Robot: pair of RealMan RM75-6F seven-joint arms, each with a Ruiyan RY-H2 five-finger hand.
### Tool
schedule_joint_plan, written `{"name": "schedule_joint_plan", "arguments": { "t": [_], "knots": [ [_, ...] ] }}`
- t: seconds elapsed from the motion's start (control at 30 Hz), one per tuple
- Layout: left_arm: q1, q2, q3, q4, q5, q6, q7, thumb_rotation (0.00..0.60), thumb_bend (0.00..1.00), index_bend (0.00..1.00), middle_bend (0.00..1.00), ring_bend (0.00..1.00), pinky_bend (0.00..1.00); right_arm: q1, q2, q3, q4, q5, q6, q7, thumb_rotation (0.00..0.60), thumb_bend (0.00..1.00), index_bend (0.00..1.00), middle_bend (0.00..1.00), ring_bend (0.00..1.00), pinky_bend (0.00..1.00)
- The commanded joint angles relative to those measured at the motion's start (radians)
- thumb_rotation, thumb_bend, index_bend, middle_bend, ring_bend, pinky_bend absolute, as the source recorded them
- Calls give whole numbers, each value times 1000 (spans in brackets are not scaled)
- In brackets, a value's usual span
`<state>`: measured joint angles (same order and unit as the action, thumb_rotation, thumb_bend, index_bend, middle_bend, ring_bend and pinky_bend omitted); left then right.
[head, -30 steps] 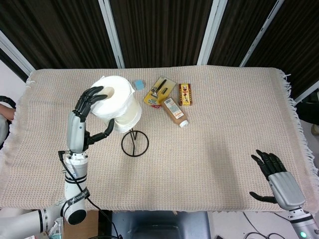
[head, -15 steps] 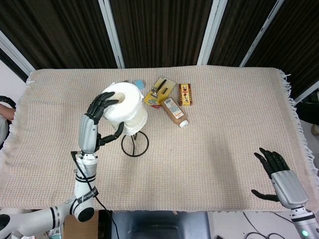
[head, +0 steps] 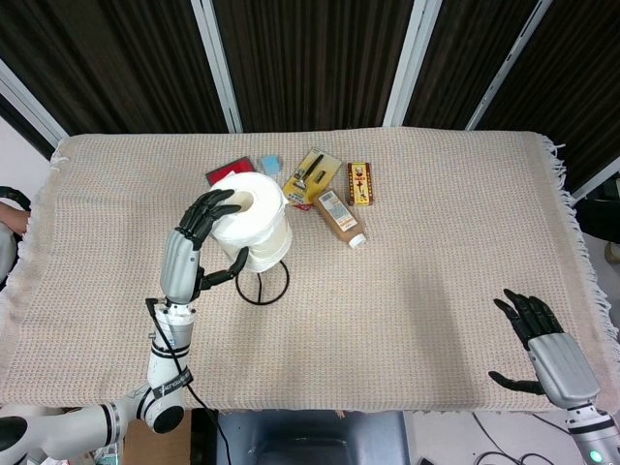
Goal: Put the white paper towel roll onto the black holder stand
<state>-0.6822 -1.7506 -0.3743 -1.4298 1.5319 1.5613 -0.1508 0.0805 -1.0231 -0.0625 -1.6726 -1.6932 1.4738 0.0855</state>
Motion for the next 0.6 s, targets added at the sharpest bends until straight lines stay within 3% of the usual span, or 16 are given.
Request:
{"name": "schedule_joint_plan", "arguments": {
  "t": [0.03, 0.1, 0.13, 0.17, 0.23, 0.27, 0.37, 0.6],
  "knots": [
    [1, 2, 15, 7, 1, -12, -4, 600, 669, 631, 716, 707, 970, 0, -1, 0, 0, 1, 0, 0, 600, 92, 0, 0, 0, 0],
    [0, 8, 27, 9, 0, -29, -7, 600, 581, 404, 541, 530, 832, 0, -1, 1, 0, 1, -1, -3, 600, 92, 0, 0, 0, 0],
    [-2, 12, 29, 6, -6, -43, -11, 600, 527, 235, 381, 372, 646, 0, -1, 1, 0, 2, -1, -3, 600, 92, 0, 0, 0, 0],
    [-4, 16, 30, 4, -11, -53, -15, 600, 498, 135, 275, 262, 500, 0, -1, 1, -1, 2, -1, -4, 600, 92, 0, 0, 0, 0],
    [-6, 16, 27, 11, -16, -56, -9, 600, 459, 22, 111, 73, 228, -1, -1, 1, -1, 2, 0, -4, 600, 92, 0, 0, 0, 0],
    [-7, 13, 26, 18, -14, -51, -5, 600, 448, 2, 55, 24, 146, -1, -1, 1, -1, 2, 0, -5, 600, 92, 0, 0, 0, 0],
    [-12, 2, 25, 45, 0, -35, -2, 600, 417, 0, 0, 0, 45, -1, -1, 2, -1, 3, 0, -5, 600, 92, 0, 0, 0, 0],
    [-10, 8, 31, 37, -2, -37, -4, 600, 373, 0, 0, 0, 0, -2, -1, 3, -3, 4, -1, -8, 600, 91, 0, 0, 0, 0]
  ]
}}
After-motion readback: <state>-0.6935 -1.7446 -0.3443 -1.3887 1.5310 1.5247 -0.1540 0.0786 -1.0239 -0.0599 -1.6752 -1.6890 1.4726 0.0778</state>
